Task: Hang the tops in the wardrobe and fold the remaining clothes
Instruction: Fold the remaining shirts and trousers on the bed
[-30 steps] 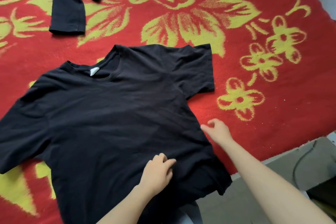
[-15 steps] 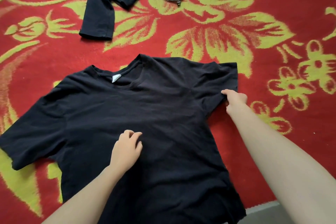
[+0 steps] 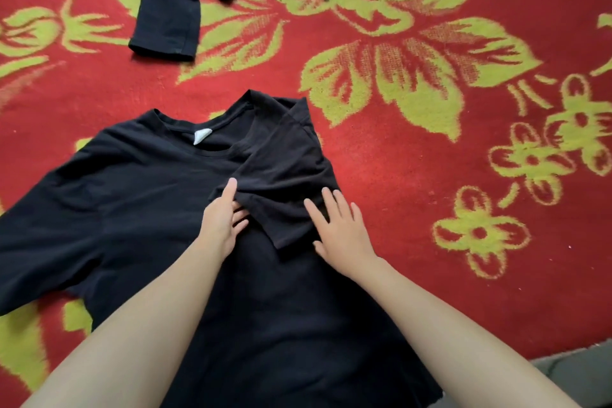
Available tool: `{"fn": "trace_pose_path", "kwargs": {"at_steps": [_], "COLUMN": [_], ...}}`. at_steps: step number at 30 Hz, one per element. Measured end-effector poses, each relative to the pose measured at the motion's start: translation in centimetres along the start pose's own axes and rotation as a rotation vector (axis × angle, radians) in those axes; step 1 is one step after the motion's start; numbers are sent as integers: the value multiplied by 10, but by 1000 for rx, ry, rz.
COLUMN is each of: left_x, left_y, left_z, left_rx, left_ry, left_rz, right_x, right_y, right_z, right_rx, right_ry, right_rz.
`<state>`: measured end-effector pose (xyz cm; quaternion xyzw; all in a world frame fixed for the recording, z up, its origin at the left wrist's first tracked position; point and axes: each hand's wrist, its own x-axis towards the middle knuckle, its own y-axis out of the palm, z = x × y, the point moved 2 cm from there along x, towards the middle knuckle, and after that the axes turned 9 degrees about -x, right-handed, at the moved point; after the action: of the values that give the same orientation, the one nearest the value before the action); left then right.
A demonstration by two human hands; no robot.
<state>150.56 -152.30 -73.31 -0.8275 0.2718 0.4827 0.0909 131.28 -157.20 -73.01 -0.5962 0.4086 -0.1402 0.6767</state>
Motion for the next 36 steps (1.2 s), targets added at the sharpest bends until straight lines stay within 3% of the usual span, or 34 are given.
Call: {"fn": "trace_pose_path", "kwargs": {"at_steps": [4,6,9,11,13,16,18,20,22,25,27,30,34,36], "left_x": [10,11,12,9,12,16,20,35,55,72,76,83,91,93], "left_y": [12,15,18,14,3,9,29,48,59,80,92,107,125,135], "left_z": [-1,-4,-6,-8,-10,-34,-59,-83,-104,-123,-127,-130,-144,-158], "left_rx": [-191,-259,-224,45,360,694,935,1058,1064,887,706,750,760,682], "left_ry": [7,-39,-18,97,240,299,424,562,606,503,374,306,482,559], "left_rz": [-274,-355,-186,-173,-310,-518,-477,-334,-195,-68,-54,-79,-127,-101], "right_x": [-9,-10,-15,-18,-16,-1,7,13,17,22,22,24,26,30], "right_y": [13,15,18,23,25,18,21,24,26,25,28,22,-1,-13], "right_z": [-23,-34,-50,-52,-46,-40,-43,-47,-50,-53,-56,-61,-71,-74], "right_rx": [49,55,109,100,82,-5,-66,-85,-77,-37,-1,30,187,264], "right_ry": [117,107,144,175,189,102,-3,-76,-125,-170,-196,-213,-234,-196], "right_rz": [54,-62,-158,-114,-81,-107,-111,-69,-42,-29,-14,85,327,314]}}
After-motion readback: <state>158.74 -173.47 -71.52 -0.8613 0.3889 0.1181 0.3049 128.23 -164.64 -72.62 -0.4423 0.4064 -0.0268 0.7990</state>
